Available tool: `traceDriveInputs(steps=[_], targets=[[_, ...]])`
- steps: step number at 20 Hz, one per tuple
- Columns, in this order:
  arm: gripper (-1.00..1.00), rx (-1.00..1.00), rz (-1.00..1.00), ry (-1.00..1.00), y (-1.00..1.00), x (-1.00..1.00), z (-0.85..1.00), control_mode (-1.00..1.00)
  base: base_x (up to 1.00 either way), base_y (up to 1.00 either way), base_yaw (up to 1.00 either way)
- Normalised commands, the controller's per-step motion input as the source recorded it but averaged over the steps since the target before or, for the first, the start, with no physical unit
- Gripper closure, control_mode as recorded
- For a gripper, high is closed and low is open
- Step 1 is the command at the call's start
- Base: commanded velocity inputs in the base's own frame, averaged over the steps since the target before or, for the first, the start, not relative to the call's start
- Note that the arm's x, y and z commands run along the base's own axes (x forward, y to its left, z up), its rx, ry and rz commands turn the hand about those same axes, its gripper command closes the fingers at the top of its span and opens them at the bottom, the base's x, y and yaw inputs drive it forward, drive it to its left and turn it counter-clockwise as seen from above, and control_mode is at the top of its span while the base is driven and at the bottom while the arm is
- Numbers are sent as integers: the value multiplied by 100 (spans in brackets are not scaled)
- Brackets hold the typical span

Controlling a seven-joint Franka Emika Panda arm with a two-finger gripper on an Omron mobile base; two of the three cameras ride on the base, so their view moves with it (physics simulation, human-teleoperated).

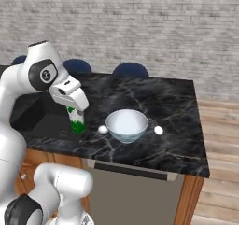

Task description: Gather the eggs and milk located in the vicinity of the sink area and place them right next to the bowl.

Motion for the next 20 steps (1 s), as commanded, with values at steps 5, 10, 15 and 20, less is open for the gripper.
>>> traceDriveInputs(steps=[5,10,15,20], targets=[[100,0,0,0,0,0,0,100,0,-58,0],[100,0,0,0,0,0,0,100,1,-51,0],[100,0,0,0,0,0,0,100,8,-41,0],[100,6,5,-13,-33,10,0,-100,2,-7,0]])
